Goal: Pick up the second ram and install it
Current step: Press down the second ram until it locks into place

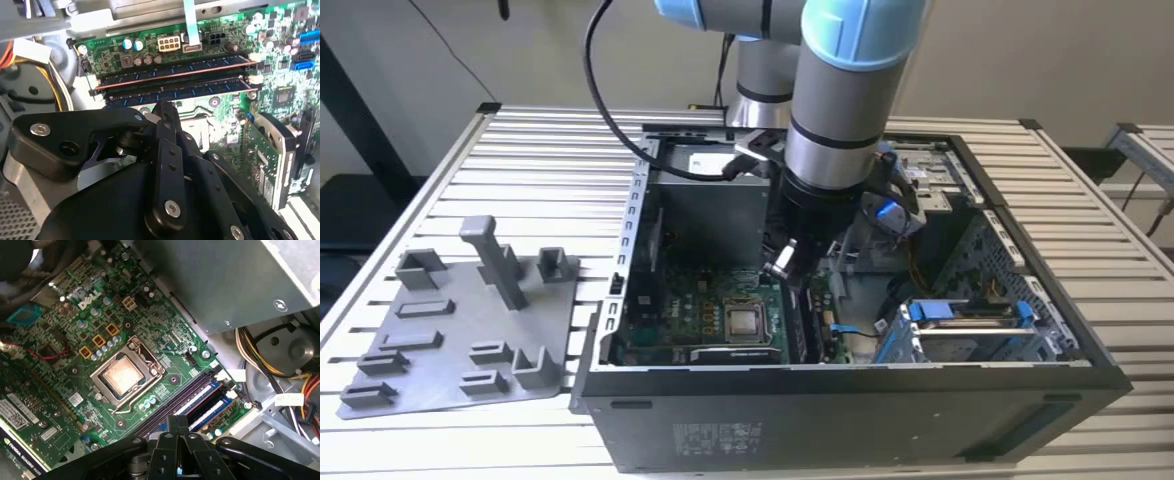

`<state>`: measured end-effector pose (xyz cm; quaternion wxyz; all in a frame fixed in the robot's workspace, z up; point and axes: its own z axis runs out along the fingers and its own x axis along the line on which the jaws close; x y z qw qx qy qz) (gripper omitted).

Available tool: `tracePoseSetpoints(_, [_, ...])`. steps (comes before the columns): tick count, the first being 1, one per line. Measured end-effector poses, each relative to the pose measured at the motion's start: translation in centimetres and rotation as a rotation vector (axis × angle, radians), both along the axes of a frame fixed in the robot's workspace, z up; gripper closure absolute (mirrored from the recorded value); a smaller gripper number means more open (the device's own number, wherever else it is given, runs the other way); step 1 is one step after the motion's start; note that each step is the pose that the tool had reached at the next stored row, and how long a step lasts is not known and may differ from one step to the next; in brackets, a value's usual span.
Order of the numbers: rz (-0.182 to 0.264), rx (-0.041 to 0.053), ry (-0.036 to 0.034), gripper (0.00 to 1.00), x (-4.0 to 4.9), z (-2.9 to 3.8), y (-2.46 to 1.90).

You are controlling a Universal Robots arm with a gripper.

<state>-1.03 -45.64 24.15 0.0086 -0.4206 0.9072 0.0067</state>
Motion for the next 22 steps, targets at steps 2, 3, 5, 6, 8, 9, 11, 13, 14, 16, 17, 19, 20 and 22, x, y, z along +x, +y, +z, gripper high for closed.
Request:
tracePoseSetpoints(2, [0.037,0.0000,0.0000,0.89,0.00,-0.06,0.00])
tracePoseSetpoints(3, [0.055,0.0000,0.0000,0.89,0.00,-0.09,0.00])
tracePoseSetpoints(5, [0.091,-0.0002,0.0000,0.89,0.00,-0.13,0.00])
tracePoseSetpoints(6, [0.109,-0.0002,0.0001,0.89,0.00,-0.15,0.00])
tracePoseSetpoints(8, [0.145,-0.0001,0.0000,0.89,0.00,-0.18,0.00])
tracePoseSetpoints(9, [0.165,-0.0001,0.0000,0.89,0.00,-0.20,0.00])
tracePoseSetpoints(11, [0.201,-0.0001,0.0001,0.89,0.00,-0.22,0.00])
tracePoseSetpoints(13, [0.236,-0.0001,0.0000,0.89,0.00,-0.24,0.00])
tracePoseSetpoints(14, [0.254,-0.0001,0.0000,0.89,0.00,-0.25,0.00])
tracePoseSetpoints(16, [0.291,-0.0001,0.0000,0.89,0.00,-0.27,0.00])
tracePoseSetpoints(17, [0.309,-0.0001,0.0000,0.89,0.00,-0.27,0.00])
tracePoseSetpoints(19, [0.345,-0.0001,0.0000,0.89,0.00,-0.29,0.00])
tracePoseSetpoints(20, [0.362,-0.0001,0.0000,0.89,0.00,-0.29,0.00])
tracePoseSetpoints(22, [0.396,-0.0001,-0.0004,0.89,0.00,-0.30,0.00])
